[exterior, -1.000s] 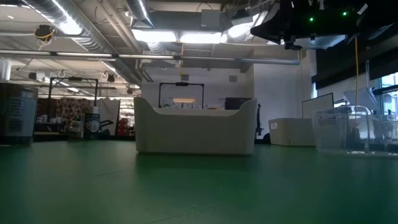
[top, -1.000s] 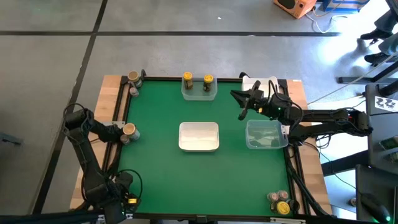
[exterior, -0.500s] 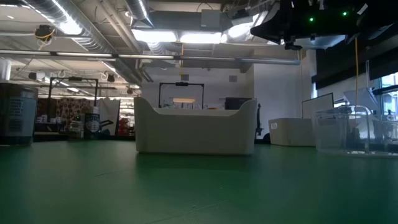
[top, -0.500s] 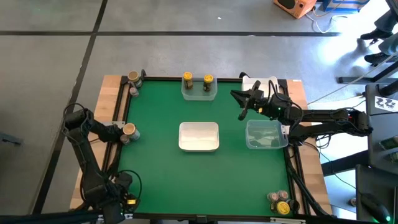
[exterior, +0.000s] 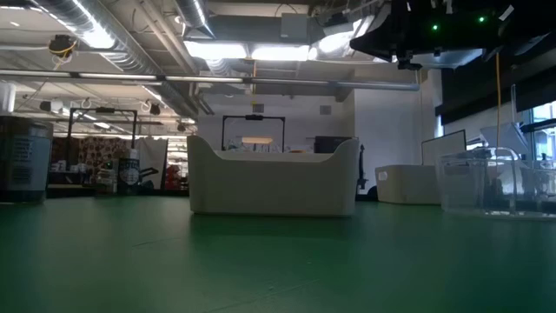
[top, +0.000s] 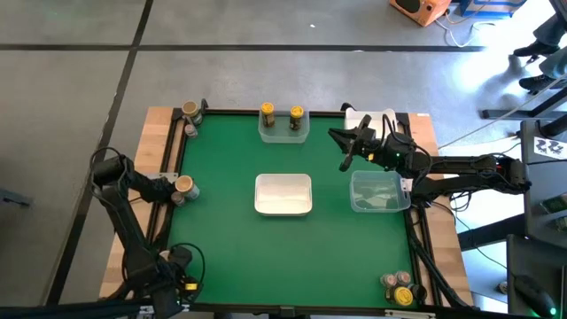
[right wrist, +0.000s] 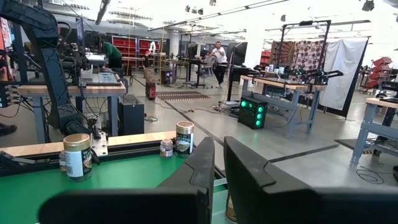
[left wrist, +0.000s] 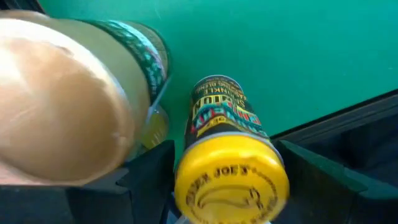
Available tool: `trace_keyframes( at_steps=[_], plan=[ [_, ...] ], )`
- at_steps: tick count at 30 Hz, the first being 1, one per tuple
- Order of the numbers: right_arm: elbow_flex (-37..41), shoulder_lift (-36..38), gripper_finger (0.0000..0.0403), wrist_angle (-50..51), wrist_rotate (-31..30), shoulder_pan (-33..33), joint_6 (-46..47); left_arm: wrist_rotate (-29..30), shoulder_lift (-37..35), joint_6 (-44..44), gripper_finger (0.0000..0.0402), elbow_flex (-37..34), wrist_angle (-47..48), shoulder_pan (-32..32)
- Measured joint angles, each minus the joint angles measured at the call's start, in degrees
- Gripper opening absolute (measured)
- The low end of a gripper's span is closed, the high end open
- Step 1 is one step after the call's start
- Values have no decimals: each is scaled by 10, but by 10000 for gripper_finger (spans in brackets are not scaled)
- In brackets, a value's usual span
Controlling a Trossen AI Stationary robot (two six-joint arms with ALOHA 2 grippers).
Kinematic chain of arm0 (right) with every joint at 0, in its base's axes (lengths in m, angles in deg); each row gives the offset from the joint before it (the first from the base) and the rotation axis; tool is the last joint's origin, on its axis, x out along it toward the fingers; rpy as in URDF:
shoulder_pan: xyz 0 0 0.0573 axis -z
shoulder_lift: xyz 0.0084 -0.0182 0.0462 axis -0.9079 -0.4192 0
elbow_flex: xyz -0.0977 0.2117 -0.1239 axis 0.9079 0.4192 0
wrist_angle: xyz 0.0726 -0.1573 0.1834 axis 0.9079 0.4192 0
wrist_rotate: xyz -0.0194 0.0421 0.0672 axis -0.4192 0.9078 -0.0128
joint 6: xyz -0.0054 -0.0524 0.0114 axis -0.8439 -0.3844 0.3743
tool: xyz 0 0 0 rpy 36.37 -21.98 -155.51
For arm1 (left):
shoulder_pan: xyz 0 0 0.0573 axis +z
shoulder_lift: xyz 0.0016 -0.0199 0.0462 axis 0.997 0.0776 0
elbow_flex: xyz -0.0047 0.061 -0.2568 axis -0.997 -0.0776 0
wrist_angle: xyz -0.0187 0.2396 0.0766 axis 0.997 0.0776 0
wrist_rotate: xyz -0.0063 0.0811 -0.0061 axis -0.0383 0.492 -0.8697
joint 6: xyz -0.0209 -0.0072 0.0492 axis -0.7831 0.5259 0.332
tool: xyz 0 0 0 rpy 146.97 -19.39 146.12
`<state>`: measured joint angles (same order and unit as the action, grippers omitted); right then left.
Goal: Sort spices by type
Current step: Put the left yellow seasoning bottle into the top transparent bin
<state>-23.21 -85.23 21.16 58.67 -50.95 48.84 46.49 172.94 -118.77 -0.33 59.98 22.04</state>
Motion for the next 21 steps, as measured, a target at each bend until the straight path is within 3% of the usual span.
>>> trace_keyframes(
  at_steps=[4, 10, 21],
  plan=[
    [0, 0, 39, 0, 0, 0, 0, 0, 0, 7, 262, -10, -20, 0],
    [0, 0, 39, 0, 0, 0, 0, 0, 0, 24, 208, -10, -22, 1],
    [0, 0, 39, 0, 0, 0, 0, -2, -1, 91, 208, -10, -16, 24]
  ],
)
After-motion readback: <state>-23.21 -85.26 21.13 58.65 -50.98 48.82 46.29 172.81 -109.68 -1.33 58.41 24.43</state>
